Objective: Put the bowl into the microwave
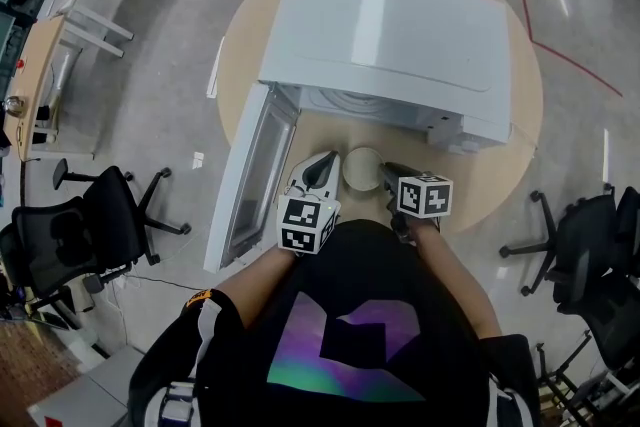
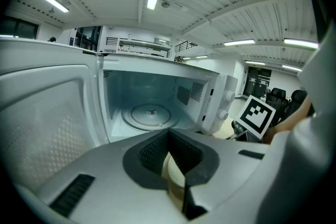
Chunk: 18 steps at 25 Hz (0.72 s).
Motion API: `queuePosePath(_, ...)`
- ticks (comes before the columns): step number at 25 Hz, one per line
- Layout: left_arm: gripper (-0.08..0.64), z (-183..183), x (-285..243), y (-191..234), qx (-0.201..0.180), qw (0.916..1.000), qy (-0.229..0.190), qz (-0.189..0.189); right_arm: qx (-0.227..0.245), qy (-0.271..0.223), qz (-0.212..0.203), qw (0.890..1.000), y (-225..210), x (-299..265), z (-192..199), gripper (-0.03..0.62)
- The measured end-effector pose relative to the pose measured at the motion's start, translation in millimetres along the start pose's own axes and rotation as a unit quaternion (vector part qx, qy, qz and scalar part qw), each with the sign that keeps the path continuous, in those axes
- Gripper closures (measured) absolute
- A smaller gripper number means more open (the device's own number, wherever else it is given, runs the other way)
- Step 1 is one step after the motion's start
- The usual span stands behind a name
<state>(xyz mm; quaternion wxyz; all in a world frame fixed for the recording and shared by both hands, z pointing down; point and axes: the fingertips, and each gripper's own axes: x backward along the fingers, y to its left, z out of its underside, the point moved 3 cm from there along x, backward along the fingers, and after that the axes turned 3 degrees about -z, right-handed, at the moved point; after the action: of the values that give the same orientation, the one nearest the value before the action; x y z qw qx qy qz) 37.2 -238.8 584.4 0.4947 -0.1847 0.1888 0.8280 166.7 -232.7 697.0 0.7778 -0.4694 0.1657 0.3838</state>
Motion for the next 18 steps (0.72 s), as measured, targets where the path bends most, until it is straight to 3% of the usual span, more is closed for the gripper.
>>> queuePosePath(9,0.514,1.6,-0.8,3.1,0.003,1.0000,0.000,-0.001,-0.089,-0.019,-0.016,0.996,-6.5,5.6,-1.2,0.551)
queuePosePath(18,0.514,0.8,-1.7,9.8,0.007,1.0000,0.001,-0.004,-0.105,-0.055,-0.020,0.993,0.8,9.2,-22.5,0.554)
